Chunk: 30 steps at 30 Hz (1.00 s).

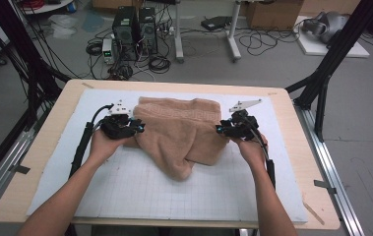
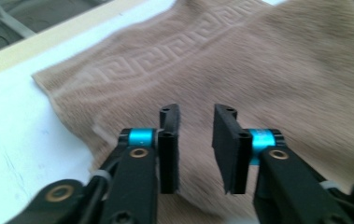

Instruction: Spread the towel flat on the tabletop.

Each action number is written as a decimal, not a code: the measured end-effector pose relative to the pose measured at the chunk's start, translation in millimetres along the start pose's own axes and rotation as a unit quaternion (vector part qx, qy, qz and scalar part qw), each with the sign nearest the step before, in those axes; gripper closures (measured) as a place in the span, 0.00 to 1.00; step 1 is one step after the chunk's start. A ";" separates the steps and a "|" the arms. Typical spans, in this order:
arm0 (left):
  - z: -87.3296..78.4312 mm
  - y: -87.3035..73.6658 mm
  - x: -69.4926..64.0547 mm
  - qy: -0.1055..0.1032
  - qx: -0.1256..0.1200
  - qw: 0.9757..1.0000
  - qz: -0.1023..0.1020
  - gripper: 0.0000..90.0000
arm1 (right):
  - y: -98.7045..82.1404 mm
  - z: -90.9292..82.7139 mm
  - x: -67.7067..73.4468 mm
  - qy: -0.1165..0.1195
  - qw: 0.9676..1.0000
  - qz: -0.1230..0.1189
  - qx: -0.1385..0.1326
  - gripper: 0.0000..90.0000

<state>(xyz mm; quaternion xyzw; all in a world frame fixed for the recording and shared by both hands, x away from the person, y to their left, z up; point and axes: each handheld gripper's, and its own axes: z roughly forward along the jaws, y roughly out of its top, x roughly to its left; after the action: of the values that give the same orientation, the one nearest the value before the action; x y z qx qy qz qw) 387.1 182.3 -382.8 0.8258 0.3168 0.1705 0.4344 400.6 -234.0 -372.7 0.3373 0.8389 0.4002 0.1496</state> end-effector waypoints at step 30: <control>25.6 -26.5 -43.9 0.005 0.036 0.999 0.038 0.96 | -41.6 26.3 57.4 0.075 0.995 -0.059 0.038 0.95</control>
<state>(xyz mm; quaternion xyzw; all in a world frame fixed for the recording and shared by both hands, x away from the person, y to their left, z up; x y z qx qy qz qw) 358.9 148.4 -419.5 0.8512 0.2931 0.1799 0.3964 353.9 -198.4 -420.4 0.2613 0.8807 0.3829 0.0973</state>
